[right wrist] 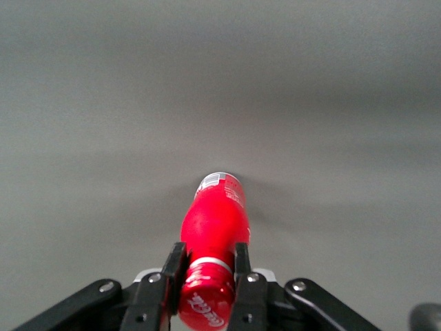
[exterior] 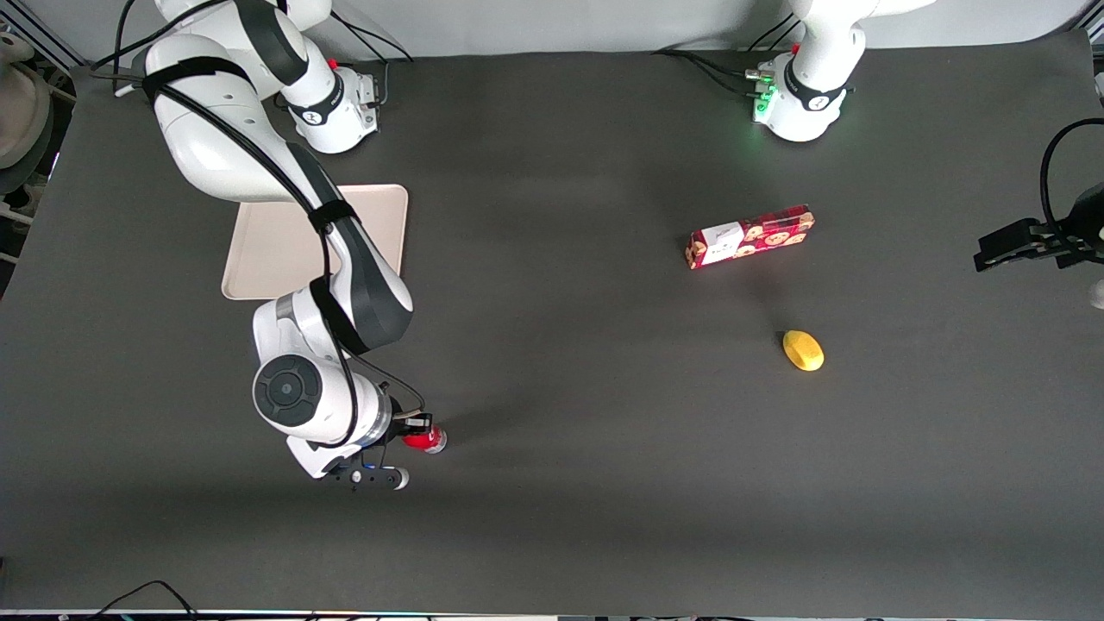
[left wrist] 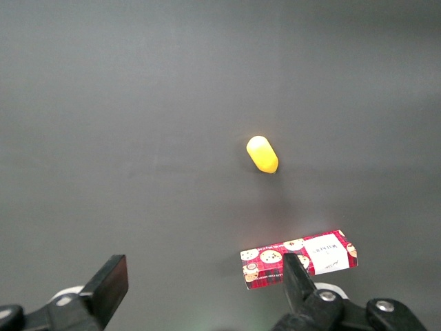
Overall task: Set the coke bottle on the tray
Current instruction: 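Lift the bottle with the right gripper and carry it over the white tray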
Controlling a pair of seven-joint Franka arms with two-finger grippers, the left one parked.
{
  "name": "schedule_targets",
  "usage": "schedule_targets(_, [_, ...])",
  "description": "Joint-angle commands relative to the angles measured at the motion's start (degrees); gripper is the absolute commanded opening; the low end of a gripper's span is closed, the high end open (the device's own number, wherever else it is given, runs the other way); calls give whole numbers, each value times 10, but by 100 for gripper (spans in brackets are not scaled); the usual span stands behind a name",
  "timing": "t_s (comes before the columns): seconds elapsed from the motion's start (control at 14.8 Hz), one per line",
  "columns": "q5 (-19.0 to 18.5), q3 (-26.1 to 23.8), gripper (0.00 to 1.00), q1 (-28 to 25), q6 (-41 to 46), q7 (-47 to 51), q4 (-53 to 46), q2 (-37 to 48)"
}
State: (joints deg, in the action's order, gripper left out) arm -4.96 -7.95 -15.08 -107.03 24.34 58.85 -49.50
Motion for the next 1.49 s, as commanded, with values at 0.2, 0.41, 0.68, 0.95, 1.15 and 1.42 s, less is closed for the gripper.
schedule_targets(0.2, [2,-48,0,21,142,5,-8,136])
schedule_targets(0.41, [21,-61,0,34,207,-5,-7,205])
schedule_targets(0.68, [35,-56,0,90,276,-112,54,285])
schedule_targets(0.95, [69,39,0,101,210,-233,284,445])
schedule_targets(1.15, [74,111,0,99,141,-321,468,566])
schedule_targets(1.42, [34,164,0,102,68,-365,655,693])
